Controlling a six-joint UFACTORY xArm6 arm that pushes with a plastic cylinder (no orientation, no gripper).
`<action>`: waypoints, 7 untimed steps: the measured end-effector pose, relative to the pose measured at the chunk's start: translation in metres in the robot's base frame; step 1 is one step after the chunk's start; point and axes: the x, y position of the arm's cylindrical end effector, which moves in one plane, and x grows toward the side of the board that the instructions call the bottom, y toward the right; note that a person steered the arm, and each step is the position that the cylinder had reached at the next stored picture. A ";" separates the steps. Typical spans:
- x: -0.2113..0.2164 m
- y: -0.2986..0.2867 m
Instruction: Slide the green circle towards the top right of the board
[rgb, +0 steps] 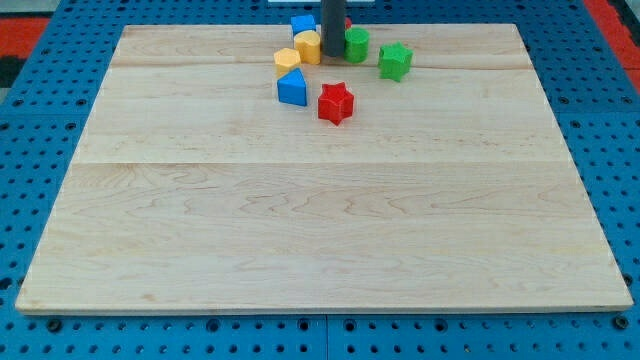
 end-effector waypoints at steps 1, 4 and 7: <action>0.000 0.005; -0.003 0.046; -0.023 0.046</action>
